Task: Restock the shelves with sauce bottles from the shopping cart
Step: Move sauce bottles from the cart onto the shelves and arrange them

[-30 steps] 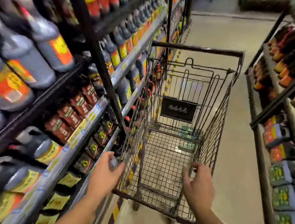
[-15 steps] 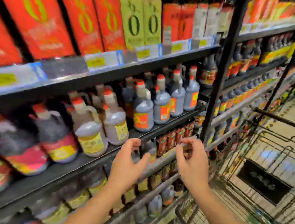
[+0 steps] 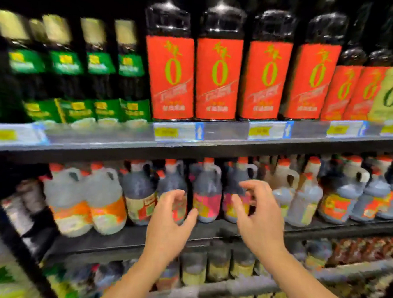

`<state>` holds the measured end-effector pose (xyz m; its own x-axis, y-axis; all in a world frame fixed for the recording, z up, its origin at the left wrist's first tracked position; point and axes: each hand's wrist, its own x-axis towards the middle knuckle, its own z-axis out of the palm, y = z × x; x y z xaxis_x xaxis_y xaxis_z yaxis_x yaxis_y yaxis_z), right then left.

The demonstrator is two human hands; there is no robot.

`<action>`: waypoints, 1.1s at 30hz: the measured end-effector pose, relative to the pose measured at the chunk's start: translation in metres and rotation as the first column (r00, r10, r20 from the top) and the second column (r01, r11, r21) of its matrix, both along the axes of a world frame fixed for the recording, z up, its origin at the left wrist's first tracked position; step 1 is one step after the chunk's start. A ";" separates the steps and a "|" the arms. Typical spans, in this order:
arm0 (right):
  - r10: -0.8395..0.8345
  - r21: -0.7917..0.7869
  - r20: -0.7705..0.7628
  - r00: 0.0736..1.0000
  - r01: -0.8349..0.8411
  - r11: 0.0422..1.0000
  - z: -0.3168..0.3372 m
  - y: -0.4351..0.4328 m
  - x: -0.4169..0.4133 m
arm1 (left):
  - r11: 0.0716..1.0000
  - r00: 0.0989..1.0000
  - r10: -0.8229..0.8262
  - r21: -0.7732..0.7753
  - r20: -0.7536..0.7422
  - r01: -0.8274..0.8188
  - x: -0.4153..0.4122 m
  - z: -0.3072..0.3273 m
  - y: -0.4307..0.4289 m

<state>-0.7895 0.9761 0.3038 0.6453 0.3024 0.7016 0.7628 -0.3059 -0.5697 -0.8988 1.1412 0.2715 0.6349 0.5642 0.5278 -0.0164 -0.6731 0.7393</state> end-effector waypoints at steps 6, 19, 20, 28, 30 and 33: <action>0.177 -0.080 0.040 0.983 -0.173 0.982 0.006 0.088 -0.057 | 0.978 0.979 0.200 0.050 0.038 -0.201 -0.070 -0.005 0.071; 0.185 -0.574 -0.009 0.983 -0.156 0.804 0.035 0.241 -0.108 | 0.803 0.813 0.558 -0.140 -0.169 -0.580 -0.111 -0.011 0.174; 0.185 -0.603 -0.041 0.982 -0.172 0.779 0.037 0.250 -0.108 | 0.786 0.799 0.565 -0.161 -0.206 -0.597 -0.109 -0.011 0.180; 0.104 -0.683 -0.154 0.983 -0.182 0.708 0.035 0.299 -0.097 | 0.741 0.828 0.517 -0.370 -0.218 -0.560 -0.100 -0.012 0.215; 0.086 -0.706 -0.140 0.986 -0.160 0.690 0.033 0.303 -0.094 | 0.757 0.851 0.490 -0.391 -0.192 -0.524 -0.100 -0.013 0.218; 0.065 -0.681 -0.269 0.961 -0.237 0.693 0.027 0.308 -0.087 | 0.737 0.838 0.490 -0.399 -0.240 -0.546 -0.100 -0.013 0.218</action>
<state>-0.8766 1.2843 0.3307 0.6484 0.7549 0.0983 0.7242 -0.5718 -0.3853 -0.9993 1.3595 0.2586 0.2142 0.9727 0.0896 0.3397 -0.1602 0.9268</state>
